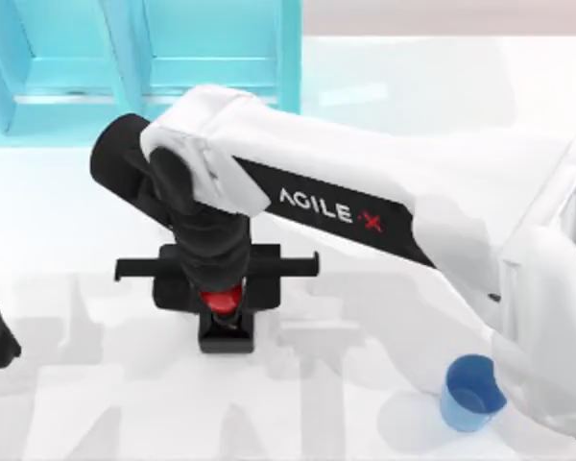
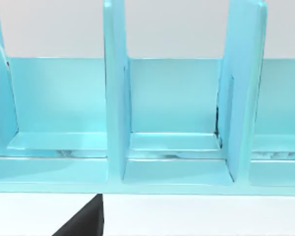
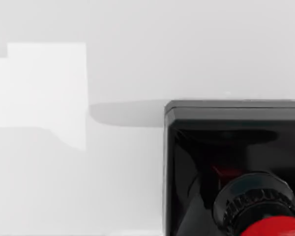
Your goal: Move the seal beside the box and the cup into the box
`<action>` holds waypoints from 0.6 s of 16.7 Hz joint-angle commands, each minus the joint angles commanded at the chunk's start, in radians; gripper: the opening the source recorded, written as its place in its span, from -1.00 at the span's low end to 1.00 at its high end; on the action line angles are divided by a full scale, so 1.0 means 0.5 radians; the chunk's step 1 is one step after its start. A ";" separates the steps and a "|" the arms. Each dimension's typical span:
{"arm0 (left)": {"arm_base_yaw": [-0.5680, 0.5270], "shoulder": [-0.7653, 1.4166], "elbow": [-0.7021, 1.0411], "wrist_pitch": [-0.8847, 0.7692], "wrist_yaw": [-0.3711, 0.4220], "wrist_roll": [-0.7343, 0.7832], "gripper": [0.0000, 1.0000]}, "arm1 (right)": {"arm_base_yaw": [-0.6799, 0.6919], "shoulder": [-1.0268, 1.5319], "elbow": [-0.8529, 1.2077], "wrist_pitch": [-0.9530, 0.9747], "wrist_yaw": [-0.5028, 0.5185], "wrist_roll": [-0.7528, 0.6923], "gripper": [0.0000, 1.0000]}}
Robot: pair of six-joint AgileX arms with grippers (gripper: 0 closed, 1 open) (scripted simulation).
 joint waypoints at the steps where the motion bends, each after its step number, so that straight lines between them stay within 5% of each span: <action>1: 0.000 0.000 0.000 0.000 0.000 0.000 1.00 | 0.000 0.000 0.000 0.000 0.000 0.000 -1.00; 10: 0.000 0.000 0.000 0.000 0.000 0.000 1.00 | -0.009 -0.033 -0.030 -0.010 0.001 -0.015 -1.00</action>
